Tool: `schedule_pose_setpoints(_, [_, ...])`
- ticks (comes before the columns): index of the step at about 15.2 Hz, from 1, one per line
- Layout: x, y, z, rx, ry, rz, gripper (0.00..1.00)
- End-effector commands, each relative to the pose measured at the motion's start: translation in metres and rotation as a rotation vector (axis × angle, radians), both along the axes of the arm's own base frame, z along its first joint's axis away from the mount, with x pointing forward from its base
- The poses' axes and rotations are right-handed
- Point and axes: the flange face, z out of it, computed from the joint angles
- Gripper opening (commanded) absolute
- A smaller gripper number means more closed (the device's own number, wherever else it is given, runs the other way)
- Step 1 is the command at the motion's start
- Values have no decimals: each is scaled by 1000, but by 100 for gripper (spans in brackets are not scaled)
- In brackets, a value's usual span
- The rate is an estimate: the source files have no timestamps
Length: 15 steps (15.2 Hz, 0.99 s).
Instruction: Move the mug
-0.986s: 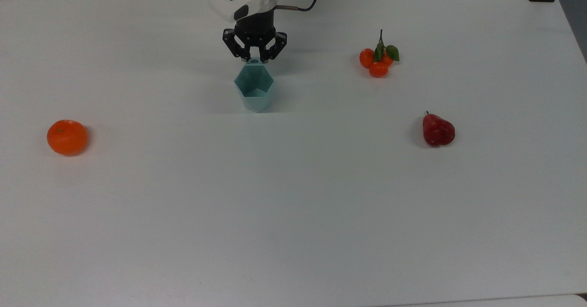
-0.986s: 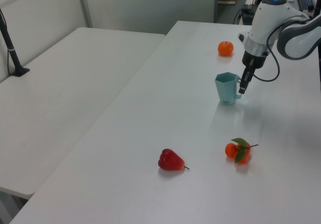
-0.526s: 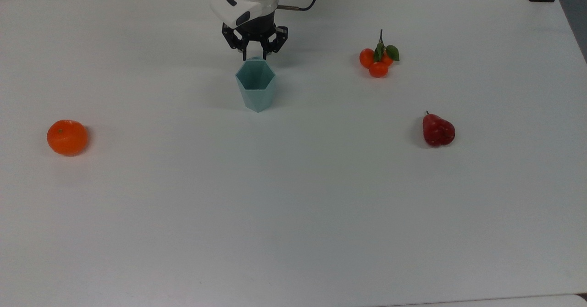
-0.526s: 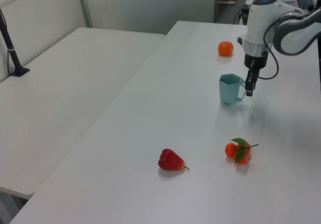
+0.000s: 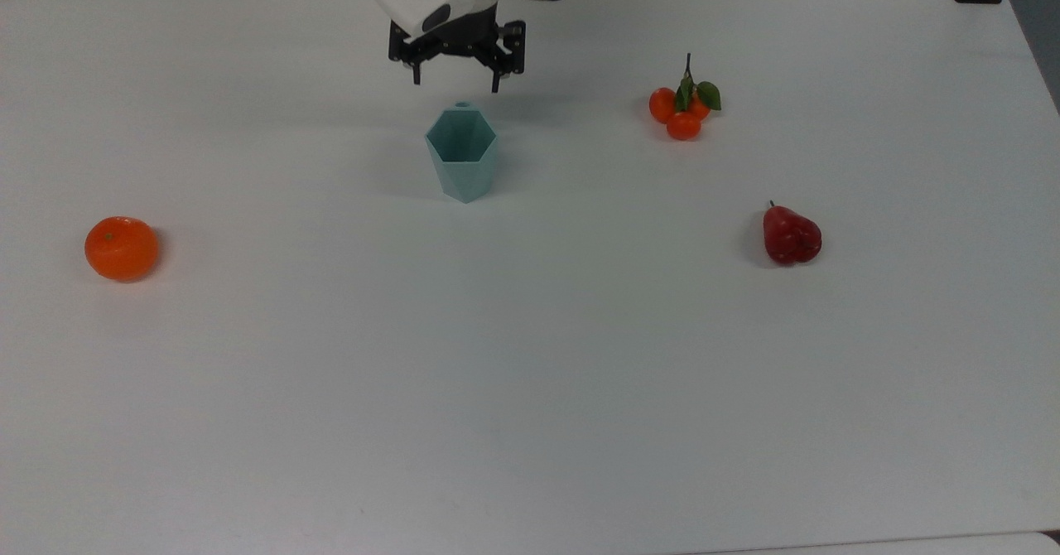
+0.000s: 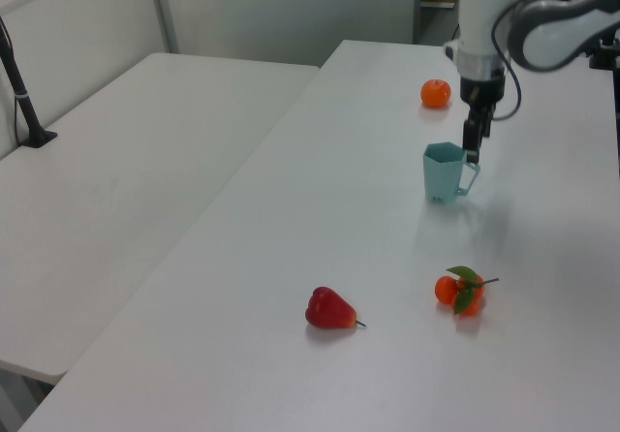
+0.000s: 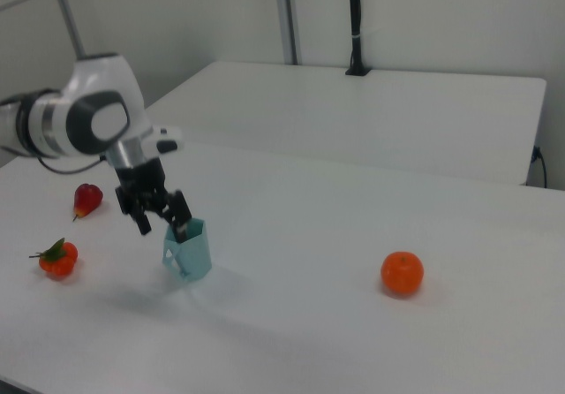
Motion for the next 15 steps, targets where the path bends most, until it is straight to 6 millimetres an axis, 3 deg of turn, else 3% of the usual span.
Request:
schedule_pose_setpoints(1, [18,-1,72,-8,2,25,100])
schedule_pose_setpoints(4, [24,-8,129,4,-29,0,100])
schedule_pose_setpoints(8, [20,-11,184,89,-59,-31,100])
schedule_pose_setpoints(12, [19,-19,195,90,-72,-30,100])
schedule_pose_setpoints(15, [17,-23,190,81,-35,-28,100])
